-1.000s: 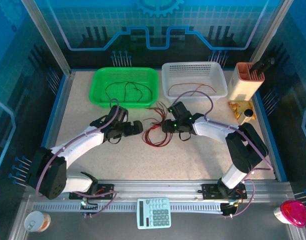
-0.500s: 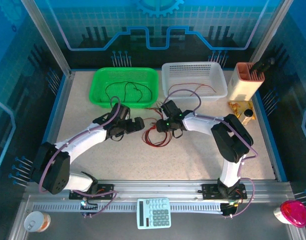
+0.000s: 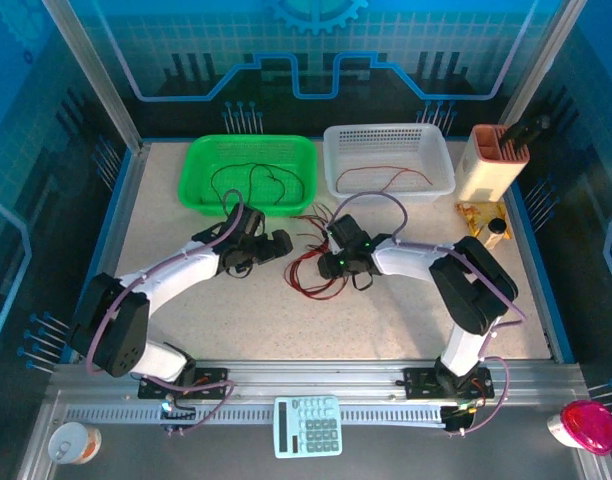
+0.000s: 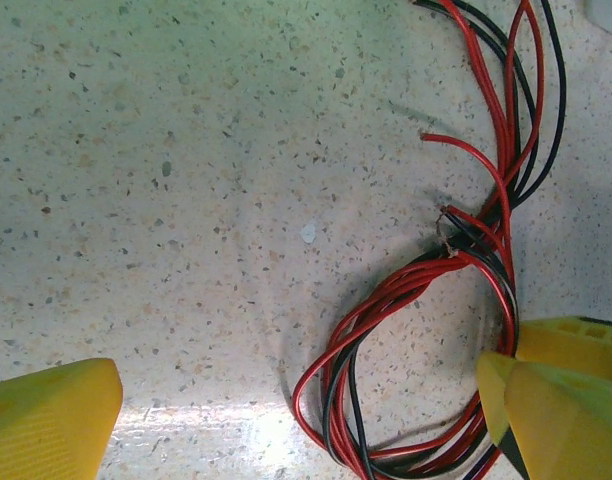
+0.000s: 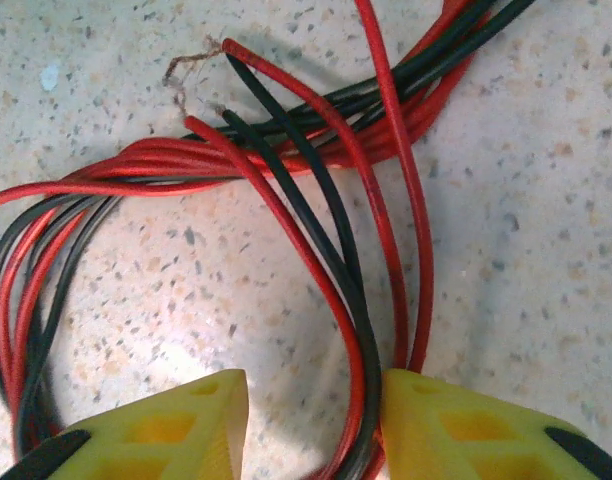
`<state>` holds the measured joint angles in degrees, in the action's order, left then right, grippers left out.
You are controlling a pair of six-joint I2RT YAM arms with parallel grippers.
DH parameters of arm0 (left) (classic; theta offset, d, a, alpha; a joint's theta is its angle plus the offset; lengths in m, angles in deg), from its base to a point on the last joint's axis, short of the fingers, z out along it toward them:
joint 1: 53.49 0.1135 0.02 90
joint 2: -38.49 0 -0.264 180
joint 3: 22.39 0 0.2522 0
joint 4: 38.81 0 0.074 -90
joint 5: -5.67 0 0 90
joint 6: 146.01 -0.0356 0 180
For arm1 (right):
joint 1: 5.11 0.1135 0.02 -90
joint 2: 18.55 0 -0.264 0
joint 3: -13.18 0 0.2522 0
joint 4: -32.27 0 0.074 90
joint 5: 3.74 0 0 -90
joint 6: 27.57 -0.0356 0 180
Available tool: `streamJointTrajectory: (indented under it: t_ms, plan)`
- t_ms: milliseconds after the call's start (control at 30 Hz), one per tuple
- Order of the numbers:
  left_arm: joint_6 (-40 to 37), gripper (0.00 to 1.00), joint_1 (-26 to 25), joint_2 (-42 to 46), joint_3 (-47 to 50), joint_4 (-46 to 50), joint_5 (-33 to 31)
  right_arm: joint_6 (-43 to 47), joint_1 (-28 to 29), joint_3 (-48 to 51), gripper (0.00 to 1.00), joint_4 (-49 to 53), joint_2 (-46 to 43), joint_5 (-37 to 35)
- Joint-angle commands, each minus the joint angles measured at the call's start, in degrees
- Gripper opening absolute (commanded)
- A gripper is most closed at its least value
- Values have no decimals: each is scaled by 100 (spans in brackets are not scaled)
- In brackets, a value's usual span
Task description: Untangle the cables
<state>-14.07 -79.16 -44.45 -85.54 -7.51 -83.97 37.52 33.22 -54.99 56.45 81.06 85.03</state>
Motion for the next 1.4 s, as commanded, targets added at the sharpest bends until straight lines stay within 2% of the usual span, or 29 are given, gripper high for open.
streamJointTrajectory:
  t_ms: [0,200,467,900,1000,1233,1367]
  plan:
    - [105,99,-60,-64,-234,-94,135,73,61,-78,42,149,-388,-57]
    - [113,99,-78,-39,-251,-73,123,266,-24,-571,44,420,-386,-142]
    - [175,99,-96,72,-169,-105,113,232,-185,-916,42,424,210,-385]
    - [219,99,-105,51,-137,-146,112,134,-348,-1414,36,338,1120,-188]
    - [228,99,-106,29,-165,-150,113,135,-352,-1367,32,292,1185,-142]
    - [306,99,-122,-93,-215,-225,141,135,-357,-1062,0,117,941,14]
    - [397,99,-130,-161,-255,-314,166,161,-353,-894,0,18,640,58]
